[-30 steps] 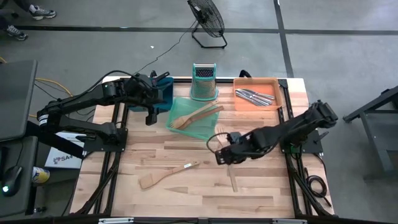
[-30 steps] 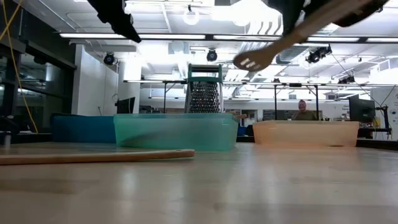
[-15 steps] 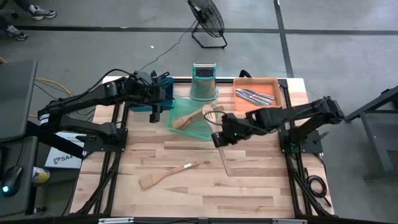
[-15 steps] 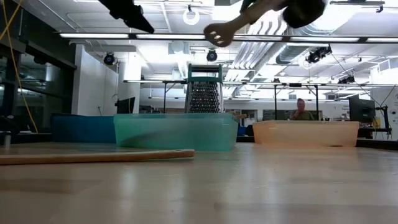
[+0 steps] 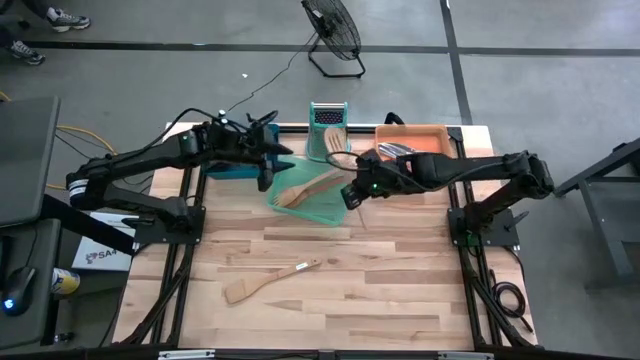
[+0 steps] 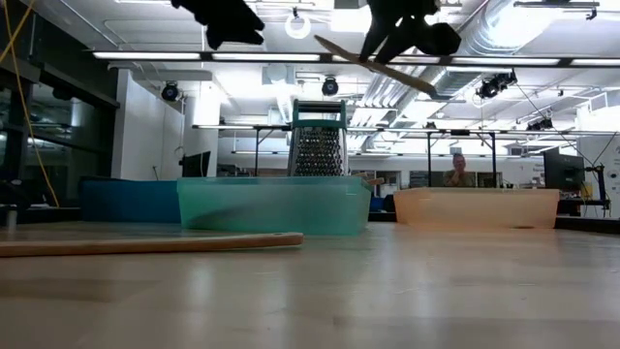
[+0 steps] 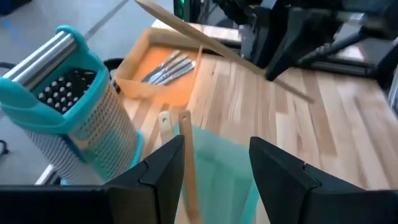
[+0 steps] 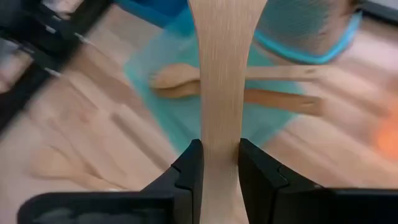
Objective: Pick & Place Kitchen Items
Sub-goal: Put the wooden spoon into the green bin
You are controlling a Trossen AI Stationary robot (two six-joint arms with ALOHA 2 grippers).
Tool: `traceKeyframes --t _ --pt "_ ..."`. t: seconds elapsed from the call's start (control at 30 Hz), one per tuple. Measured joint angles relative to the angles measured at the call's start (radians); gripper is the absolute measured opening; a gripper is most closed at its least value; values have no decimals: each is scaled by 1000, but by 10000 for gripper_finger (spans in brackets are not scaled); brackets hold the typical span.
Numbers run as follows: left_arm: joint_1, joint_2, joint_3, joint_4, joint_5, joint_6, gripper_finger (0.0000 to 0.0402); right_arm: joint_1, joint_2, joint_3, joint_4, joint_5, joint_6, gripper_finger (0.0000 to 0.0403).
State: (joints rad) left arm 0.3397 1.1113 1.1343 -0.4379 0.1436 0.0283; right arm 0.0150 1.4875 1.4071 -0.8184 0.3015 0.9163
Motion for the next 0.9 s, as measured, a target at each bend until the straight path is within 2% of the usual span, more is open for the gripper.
traceKeyframes --t 0.23,0.4,0.6,0.77,0.9 --pt "0 100 0 128 2 -91 177 -72 -118 0 -95 70 -157 68" --pt "0 163 0 262 44 -146 177 -127 -202 0 -78 94 -345 68" --pt "0 236 2 471 113 -218 177 -173 -218 0 5 82 -523 68" --pt "0 281 -1 550 112 -264 177 -216 -218 0 73 -16 -618 68" --pt "0 304 -1 611 113 -268 177 -269 -218 0 134 -150 -696 68"
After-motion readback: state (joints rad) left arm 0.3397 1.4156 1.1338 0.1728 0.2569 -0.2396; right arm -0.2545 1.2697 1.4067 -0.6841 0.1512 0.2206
